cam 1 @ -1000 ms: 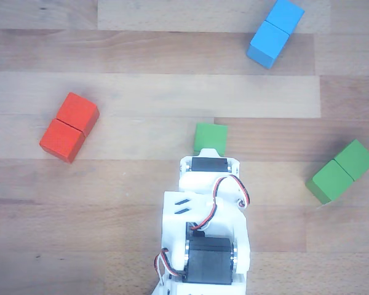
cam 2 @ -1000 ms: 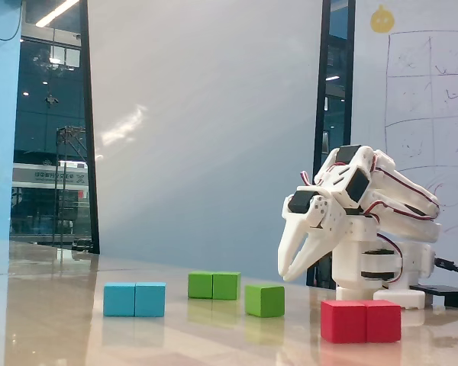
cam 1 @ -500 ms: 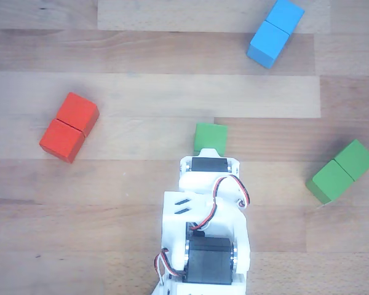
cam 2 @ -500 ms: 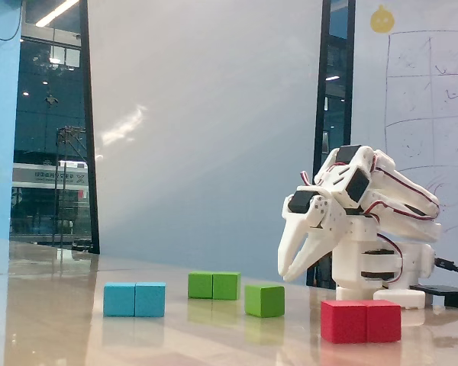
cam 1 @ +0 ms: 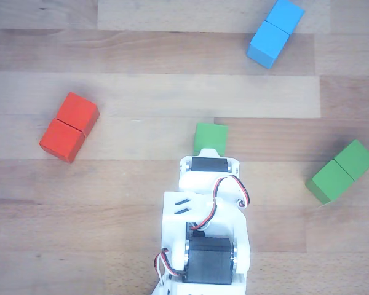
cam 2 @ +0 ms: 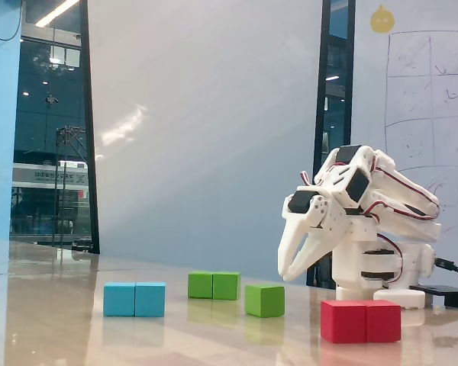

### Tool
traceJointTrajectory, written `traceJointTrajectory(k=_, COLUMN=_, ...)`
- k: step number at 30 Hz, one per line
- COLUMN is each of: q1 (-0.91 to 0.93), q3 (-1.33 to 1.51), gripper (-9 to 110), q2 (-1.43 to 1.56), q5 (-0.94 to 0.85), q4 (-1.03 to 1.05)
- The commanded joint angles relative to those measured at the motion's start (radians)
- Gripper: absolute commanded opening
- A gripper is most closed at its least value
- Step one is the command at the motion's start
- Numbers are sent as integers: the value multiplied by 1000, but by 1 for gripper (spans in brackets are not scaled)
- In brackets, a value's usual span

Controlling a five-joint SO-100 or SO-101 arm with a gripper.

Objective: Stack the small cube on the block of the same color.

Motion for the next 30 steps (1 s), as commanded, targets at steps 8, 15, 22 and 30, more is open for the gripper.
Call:
traceJointTrajectory(k=8, q1=-3, q3=-12, gripper=0, q2=29, q5=-3, q4=6)
traceJointTrajectory(k=15, q1=-5, q3=-12, gripper=0, q2=29, q5=-3, q4=6)
traceJointTrajectory(k=22, q1=3, q3=-52, gripper=0, q2=26, q5=-3, q4=2)
traceJointTrajectory(k=30, q1=-3, q3=-264, gripper=0, q2=21, q5=-5, q4=-8)
